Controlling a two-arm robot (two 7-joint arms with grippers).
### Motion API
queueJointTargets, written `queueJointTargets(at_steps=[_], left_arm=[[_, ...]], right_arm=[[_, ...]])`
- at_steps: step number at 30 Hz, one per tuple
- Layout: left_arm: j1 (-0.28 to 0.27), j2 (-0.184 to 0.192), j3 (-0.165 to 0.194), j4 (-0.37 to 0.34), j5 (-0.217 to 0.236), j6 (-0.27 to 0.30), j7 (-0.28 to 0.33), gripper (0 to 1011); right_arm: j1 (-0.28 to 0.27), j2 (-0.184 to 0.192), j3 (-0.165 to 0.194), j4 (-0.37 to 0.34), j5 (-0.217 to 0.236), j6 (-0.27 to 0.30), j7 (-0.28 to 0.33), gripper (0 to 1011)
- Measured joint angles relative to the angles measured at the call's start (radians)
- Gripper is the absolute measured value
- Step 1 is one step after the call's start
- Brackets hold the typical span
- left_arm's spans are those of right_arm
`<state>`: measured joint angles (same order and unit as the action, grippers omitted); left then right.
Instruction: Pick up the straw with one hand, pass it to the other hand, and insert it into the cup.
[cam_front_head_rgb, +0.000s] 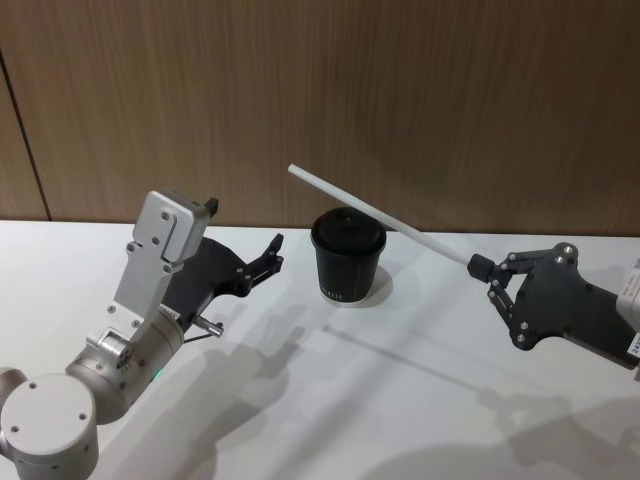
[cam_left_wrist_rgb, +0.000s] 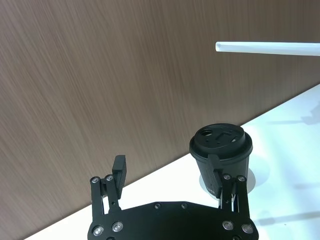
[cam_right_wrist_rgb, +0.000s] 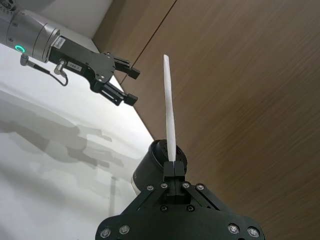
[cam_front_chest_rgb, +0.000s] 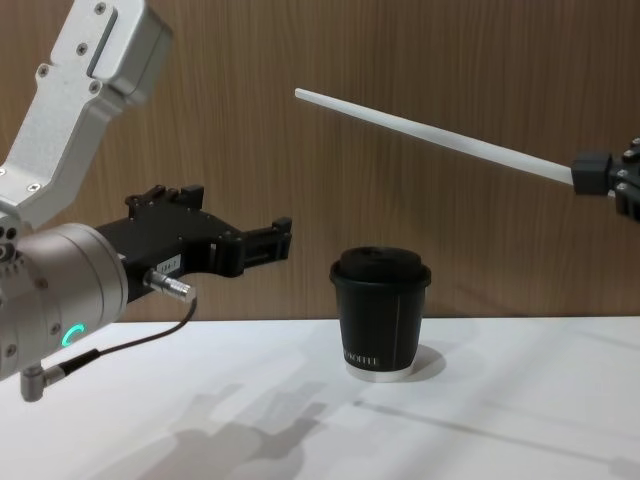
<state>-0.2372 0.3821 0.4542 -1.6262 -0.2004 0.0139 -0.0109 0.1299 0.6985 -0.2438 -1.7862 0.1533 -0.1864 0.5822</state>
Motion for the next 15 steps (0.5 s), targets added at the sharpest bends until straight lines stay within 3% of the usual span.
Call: queueJointTargets(at_steps=[15], left_arm=[[0.000, 0.000, 0.000, 0.000, 0.000, 0.000, 0.000, 1003]], right_arm=[[0.001, 0.000, -0.001, 0.000, 0.002, 0.000, 0.001, 0]])
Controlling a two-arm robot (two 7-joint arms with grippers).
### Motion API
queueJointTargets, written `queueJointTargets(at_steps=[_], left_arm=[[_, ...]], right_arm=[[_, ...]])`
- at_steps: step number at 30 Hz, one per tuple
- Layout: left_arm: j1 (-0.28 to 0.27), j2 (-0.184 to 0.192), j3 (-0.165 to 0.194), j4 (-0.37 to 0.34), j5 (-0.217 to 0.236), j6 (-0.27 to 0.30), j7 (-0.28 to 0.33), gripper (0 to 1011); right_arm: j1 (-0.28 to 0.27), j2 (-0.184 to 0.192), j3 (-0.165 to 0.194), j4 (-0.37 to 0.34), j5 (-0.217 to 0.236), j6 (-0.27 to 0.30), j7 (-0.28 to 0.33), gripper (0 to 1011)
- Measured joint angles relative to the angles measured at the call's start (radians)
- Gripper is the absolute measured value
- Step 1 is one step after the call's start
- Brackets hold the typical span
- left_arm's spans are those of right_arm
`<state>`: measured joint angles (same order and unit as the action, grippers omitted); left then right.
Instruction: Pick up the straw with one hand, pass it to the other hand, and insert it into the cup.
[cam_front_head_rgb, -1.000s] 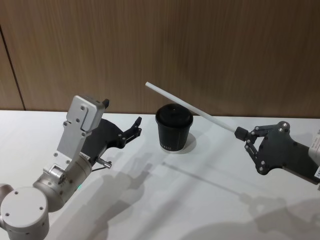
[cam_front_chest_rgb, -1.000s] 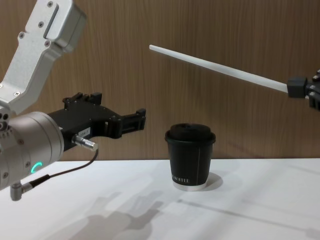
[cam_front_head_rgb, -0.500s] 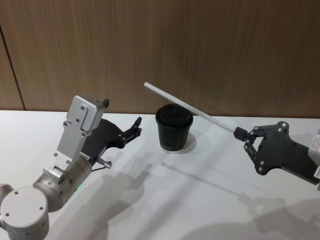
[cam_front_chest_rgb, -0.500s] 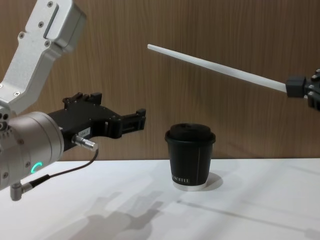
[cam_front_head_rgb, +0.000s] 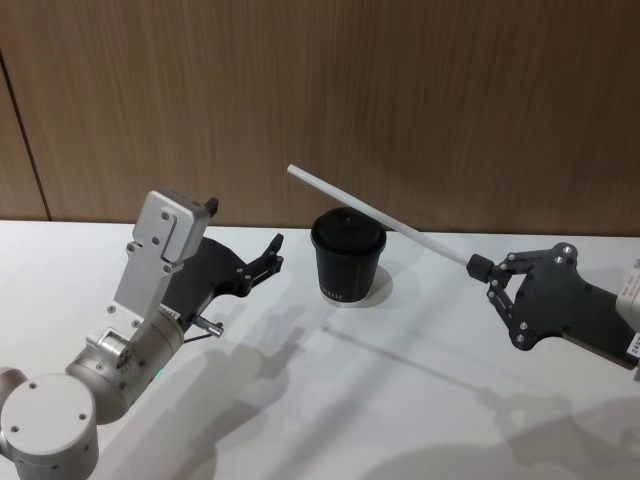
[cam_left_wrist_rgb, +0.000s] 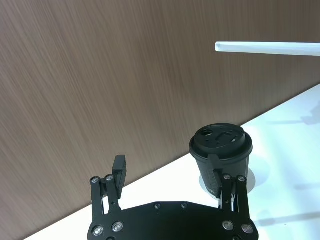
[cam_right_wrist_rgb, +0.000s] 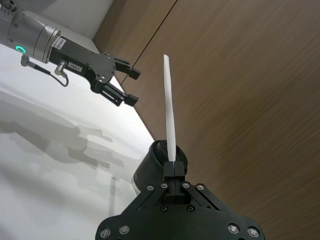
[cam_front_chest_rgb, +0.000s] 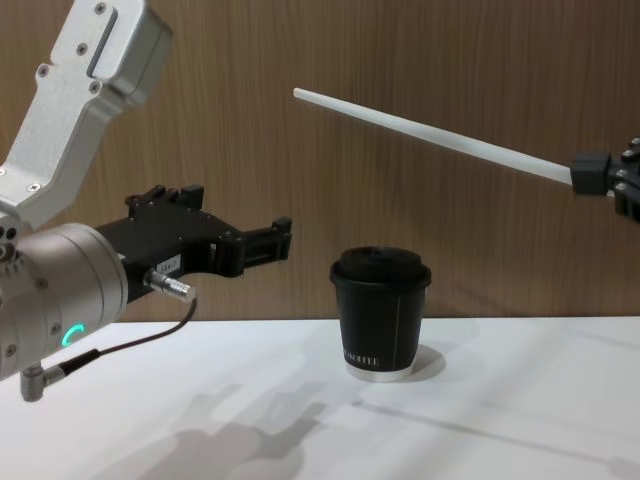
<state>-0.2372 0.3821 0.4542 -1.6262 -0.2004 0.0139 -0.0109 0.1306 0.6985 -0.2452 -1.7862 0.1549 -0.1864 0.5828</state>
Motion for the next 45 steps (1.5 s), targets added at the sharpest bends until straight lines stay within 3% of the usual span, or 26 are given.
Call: queueJointTargets(at_steps=[10, 17, 28, 30, 45], left_arm=[[-0.001, 0.002, 0.000, 0.002, -0.003, -0.003, -0.019, 1003], [-0.004, 0.005, -0.005, 0.007, -0.045, -0.014, -0.078, 1003], [-0.010, 0.008, -0.031, 0.012, -0.182, 0.011, -0.219, 1003], [-0.013, 0.008, -0.040, 0.015, -0.233, 0.030, -0.264, 1003], [-0.032, -0.004, -0.089, 0.063, -0.476, 0.131, -0.441, 1003]], right_arm=[[0.000, 0.000, 0.000, 0.000, 0.000, 0.000, 0.000, 0], [0.000, 0.000, 0.000, 0.000, 0.000, 0.000, 0.000, 0], [0.000, 0.000, 0.000, 0.000, 0.000, 0.000, 0.000, 0], [0.000, 0.000, 0.000, 0.000, 0.000, 0.000, 0.000, 0], [0.000, 0.000, 0.000, 0.000, 0.000, 0.000, 0.000, 0]])
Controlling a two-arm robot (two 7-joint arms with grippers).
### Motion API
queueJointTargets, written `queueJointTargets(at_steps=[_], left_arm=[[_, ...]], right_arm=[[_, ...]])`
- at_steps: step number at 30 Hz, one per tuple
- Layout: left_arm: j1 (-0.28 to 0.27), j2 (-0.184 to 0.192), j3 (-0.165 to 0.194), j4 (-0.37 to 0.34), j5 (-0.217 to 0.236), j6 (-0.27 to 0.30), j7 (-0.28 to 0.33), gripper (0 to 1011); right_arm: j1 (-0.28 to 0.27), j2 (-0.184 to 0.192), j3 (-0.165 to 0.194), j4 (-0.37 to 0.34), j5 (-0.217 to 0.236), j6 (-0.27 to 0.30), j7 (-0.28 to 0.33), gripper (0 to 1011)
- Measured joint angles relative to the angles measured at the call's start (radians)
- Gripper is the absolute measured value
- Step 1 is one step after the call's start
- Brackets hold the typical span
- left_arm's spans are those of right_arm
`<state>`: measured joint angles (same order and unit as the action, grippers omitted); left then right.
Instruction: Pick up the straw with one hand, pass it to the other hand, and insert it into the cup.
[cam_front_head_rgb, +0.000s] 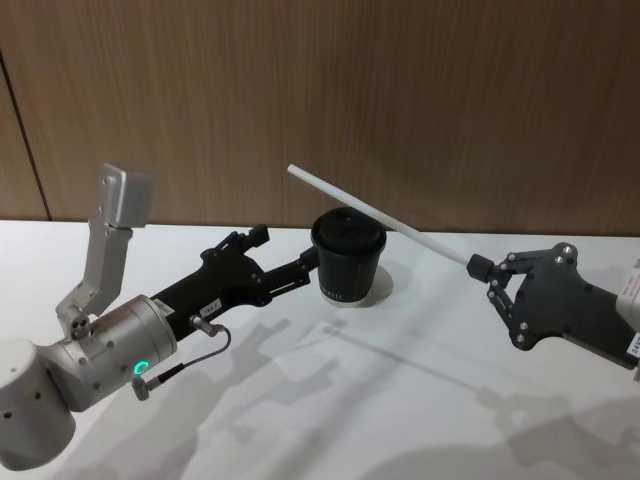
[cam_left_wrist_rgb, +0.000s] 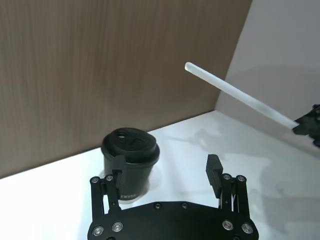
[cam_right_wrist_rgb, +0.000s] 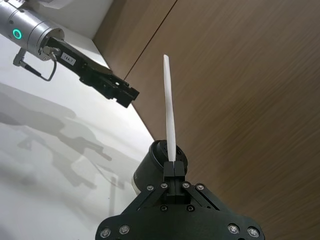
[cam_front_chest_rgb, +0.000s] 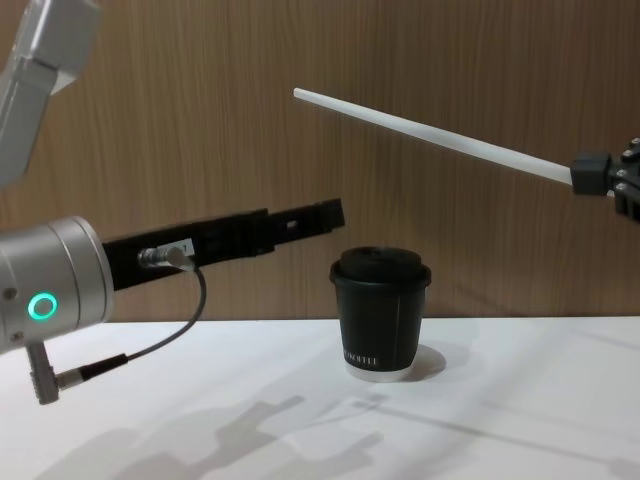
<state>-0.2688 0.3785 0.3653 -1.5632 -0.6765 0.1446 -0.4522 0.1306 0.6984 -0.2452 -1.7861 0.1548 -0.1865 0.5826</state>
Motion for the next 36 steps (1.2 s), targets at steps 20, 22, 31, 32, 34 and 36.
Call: queueJointTargets(at_steps=[20, 22, 31, 32, 34, 36], left_arm=[[-0.034, -0.040, -0.037, 0.088, -0.240, 0.088, -0.168, 1003], [-0.037, -0.043, -0.037, 0.093, -0.251, 0.092, -0.176, 1003], [-0.062, -0.064, -0.028, 0.122, -0.304, 0.113, -0.222, 1003], [-0.067, -0.067, -0.026, 0.127, -0.309, 0.116, -0.226, 1003], [-0.073, -0.070, -0.022, 0.132, -0.314, 0.118, -0.231, 1003], [-0.081, -0.075, -0.018, 0.138, -0.320, 0.122, -0.236, 1003]], right_arm=[[0.000, 0.000, 0.000, 0.000, 0.000, 0.000, 0.000, 0], [0.000, 0.000, 0.000, 0.000, 0.000, 0.000, 0.000, 0], [0.000, 0.000, 0.000, 0.000, 0.000, 0.000, 0.000, 0], [0.000, 0.000, 0.000, 0.000, 0.000, 0.000, 0.000, 0], [0.000, 0.000, 0.000, 0.000, 0.000, 0.000, 0.000, 0], [0.000, 0.000, 0.000, 0.000, 0.000, 0.000, 0.000, 0]])
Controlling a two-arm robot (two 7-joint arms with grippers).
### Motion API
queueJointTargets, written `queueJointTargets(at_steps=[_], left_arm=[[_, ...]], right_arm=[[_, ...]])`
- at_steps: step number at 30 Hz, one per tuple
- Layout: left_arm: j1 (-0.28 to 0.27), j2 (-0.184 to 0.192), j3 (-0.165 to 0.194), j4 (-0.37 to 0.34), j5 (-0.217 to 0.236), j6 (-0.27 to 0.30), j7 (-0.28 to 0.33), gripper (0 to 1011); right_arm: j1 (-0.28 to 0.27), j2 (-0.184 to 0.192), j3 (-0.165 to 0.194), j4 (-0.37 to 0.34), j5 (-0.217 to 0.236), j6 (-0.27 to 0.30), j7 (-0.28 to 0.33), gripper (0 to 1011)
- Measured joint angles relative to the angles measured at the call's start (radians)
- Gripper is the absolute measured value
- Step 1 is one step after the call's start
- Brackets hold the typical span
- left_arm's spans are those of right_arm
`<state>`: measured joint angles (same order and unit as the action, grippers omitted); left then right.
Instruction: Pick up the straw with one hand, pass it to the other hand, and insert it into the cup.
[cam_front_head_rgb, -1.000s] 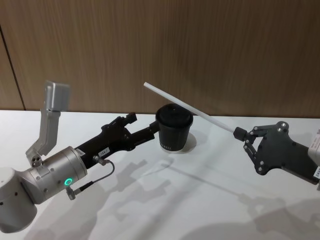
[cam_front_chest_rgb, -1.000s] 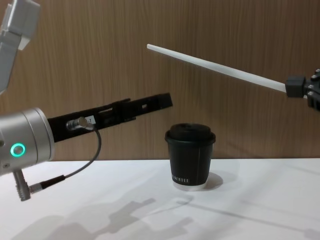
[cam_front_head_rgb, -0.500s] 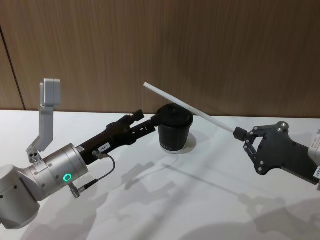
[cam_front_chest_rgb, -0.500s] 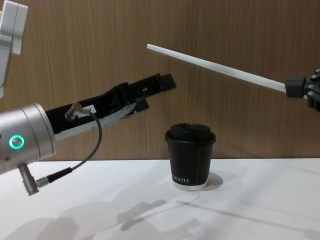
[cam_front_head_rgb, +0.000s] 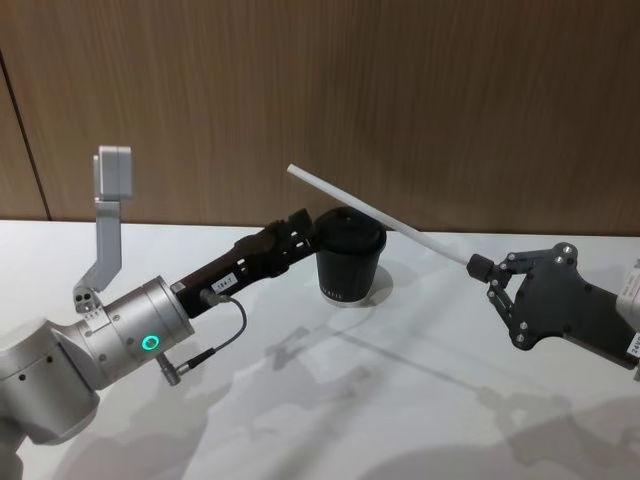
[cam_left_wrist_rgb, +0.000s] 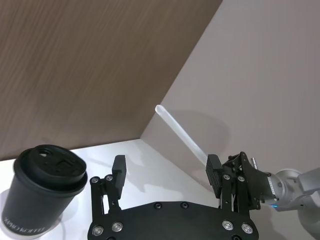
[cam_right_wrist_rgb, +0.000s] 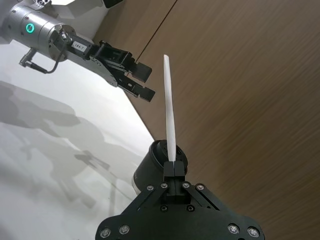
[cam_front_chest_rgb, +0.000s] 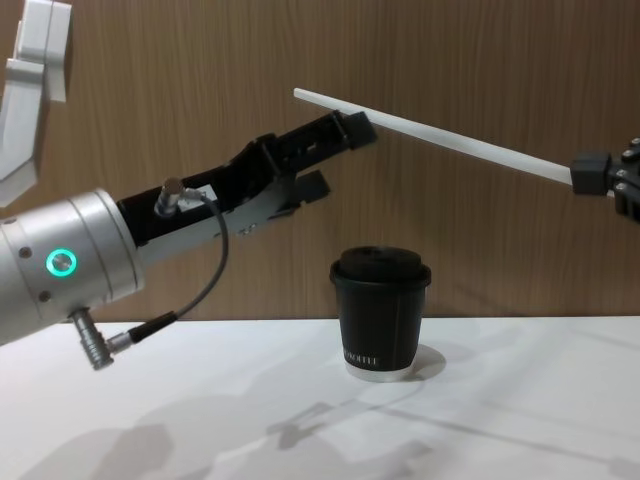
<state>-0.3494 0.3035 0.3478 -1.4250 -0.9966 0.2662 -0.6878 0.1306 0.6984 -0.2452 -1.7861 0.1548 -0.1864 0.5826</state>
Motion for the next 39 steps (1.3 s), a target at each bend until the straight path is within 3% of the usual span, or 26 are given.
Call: queueJointTargets(at_steps=[39], left_arm=[[-0.075, -0.064, 0.037, 0.079, -0.054, -0.011, 0.032, 1003]], right_arm=[[0.000, 0.000, 0.000, 0.000, 0.000, 0.000, 0.000, 0]])
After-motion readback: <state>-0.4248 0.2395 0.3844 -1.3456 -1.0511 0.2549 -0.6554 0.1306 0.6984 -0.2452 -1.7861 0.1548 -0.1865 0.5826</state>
